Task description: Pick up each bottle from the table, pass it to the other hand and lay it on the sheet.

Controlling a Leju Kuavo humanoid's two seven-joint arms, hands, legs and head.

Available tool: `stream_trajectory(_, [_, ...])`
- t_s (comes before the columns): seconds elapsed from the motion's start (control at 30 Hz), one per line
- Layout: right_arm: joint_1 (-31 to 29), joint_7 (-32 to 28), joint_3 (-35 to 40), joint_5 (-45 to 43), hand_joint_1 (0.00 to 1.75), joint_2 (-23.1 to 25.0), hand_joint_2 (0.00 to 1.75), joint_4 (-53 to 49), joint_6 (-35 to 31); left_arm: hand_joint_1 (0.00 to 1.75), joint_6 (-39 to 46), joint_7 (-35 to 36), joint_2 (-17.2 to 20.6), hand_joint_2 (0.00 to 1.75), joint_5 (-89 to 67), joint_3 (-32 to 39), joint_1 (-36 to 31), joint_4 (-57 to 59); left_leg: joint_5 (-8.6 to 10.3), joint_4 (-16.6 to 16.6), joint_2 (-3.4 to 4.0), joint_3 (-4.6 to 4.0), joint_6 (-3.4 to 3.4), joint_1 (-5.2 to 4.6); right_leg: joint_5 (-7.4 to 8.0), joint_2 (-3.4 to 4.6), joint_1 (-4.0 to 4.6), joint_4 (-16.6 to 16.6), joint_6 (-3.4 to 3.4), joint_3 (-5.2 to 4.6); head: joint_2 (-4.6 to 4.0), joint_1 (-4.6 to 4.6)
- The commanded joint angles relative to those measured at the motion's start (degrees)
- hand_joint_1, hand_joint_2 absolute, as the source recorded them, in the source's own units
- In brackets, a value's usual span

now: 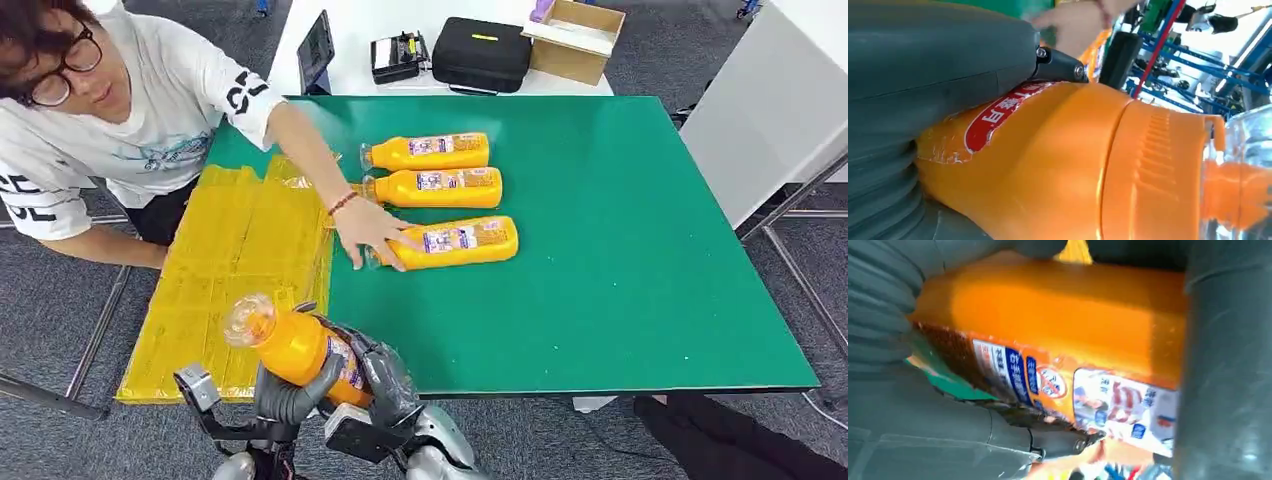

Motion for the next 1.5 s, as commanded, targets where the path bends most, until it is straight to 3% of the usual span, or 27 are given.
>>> stream_trajectory(0.03, [2.4, 1.9, -6.7, -4.6, 0.0, -2.5, 0.0, -20.0, -3.8, 1.75, 10.3, -2.2, 1.2, 1.75, -7.5, 3.9, -1.3, -6.8, -0.11, 0.1, 0.08, 0.11, 0.0, 0.06, -0.09, -0.01, 0.1, 0.0, -0.19, 0.14, 0.0, 0.0])
stream_trajectory(0.23, [4.9, 1.4, -8.9, -9.7, 0.0, -4.4, 0.0, -34.6, -4.2, 1.75, 21.0, -4.8, 1.9, 1.75, -14.2, 9.9, -6.6, -5.5, -0.05, 0.0, 0.03, 0.1, 0.0, 0.03, -0.05, -0.05, 0.08, 0.0, -0.18, 0.13, 0.0, 0.02])
stream_trajectory(0.43, [5.7, -1.3, -8.6, -15.6, 0.0, -4.4, 0.0, -35.8, -2.1, 1.75, 26.0, -6.2, 2.7, 1.75, -14.9, 13.1, -10.1, -2.2, -0.16, 0.0, 0.07, 0.45, 0.02, 0.08, -0.14, -0.06, 0.16, -0.1, -0.28, 0.51, 0.0, 0.02])
stream_trajectory(0.6, [6.2, -2.8, -8.7, -16.8, 0.0, -4.0, 0.0, -37.7, -2.9, 1.75, 30.0, -7.6, 4.1, 1.75, -18.2, 14.8, -13.1, -0.8, 0.03, 0.0, -0.06, 0.12, -0.01, 0.02, -0.02, -0.11, 0.05, 0.0, -0.12, 0.15, 0.0, 0.02])
stream_trajectory(0.7, [5.9, -4.7, -9.0, -20.0, 0.0, -3.3, 0.0, -39.0, -4.2, 1.75, 43.0, -9.2, 6.3, 1.75, -33.6, 14.0, -16.3, 1.8, 0.02, 0.0, 0.0, 0.11, 0.0, 0.0, -0.01, -0.05, 0.03, 0.0, -0.1, 0.12, 0.0, 0.02])
stream_trajectory(0.9, [5.5, -4.7, -8.8, -20.2, 0.0, -3.4, 0.0, -38.8, -4.5, 1.75, 42.6, -9.2, 6.5, 1.75, -33.6, 14.8, -17.3, 2.7, 0.01, 0.0, 0.06, 0.16, 0.0, 0.02, 0.0, 0.01, 0.05, 0.0, -0.11, 0.18, 0.0, 0.02])
stream_trajectory(0.93, [5.6, -4.7, -8.8, -20.2, 0.0, -3.4, 0.0, -38.7, -4.5, 1.75, 42.6, -9.2, 6.4, 1.75, -33.6, 14.7, -17.2, 2.7, -0.13, 0.0, 0.19, 0.48, 0.0, 0.1, -0.08, 0.06, 0.17, -0.1, -0.3, 0.51, 0.0, 0.02])
stream_trajectory(1.1, [5.6, -4.7, -8.8, -20.2, 0.0, -3.4, 0.0, -38.7, -4.5, 1.75, 42.6, -9.2, 6.4, 1.75, -33.6, 14.7, -17.2, 2.7, -0.01, 0.0, 0.04, 0.17, 0.0, 0.03, -0.02, -0.01, 0.05, 0.0, -0.12, 0.19, 0.0, 0.02])
stream_trajectory(1.2, [4.1, -4.3, -8.7, -22.4, 0.0, -3.2, 0.0, -37.1, -3.7, 1.75, 51.4, -6.3, 9.4, 1.75, -49.0, 12.9, -20.9, 8.2, -0.09, 0.0, 0.09, 0.34, 0.01, 0.07, -0.07, 0.0, 0.12, -0.1, -0.22, 0.38, 0.0, 0.02])
stream_trajectory(1.3, [2.5, -4.3, -8.6, -23.8, 0.0, -3.1, 0.0, -35.1, -2.3, 1.75, 51.5, 1.7, 15.4, 1.75, -69.5, 8.6, -28.2, 22.1, 0.02, -0.1, -0.02, 0.32, -0.03, 0.07, -0.02, -0.11, 0.12, 0.0, -0.25, 0.34, 0.0, 0.02])
stream_trajectory(1.33, [2.3, -4.4, -8.5, -24.1, 0.0, -3.1, 0.0, -34.9, -1.7, 1.75, 54.2, 1.2, 16.1, 1.75, -72.6, 8.5, -29.8, 25.6, 0.01, -0.1, -0.01, 0.36, -0.03, 0.07, -0.03, -0.11, 0.13, 0.0, -0.27, 0.4, 0.0, 0.02])
stream_trajectory(1.5, [1.8, -4.5, -8.4, -25.0, 0.0, -2.8, 0.0, -33.3, 1.6, 1.75, 41.8, 1.9, 20.7, 1.75, -79.3, 4.3, -35.3, 40.7, 0.1, -0.2, 0.09, 0.48, -0.1, 0.05, 0.05, -0.02, 0.12, -0.1, -0.31, 0.45, 0.0, 0.02])
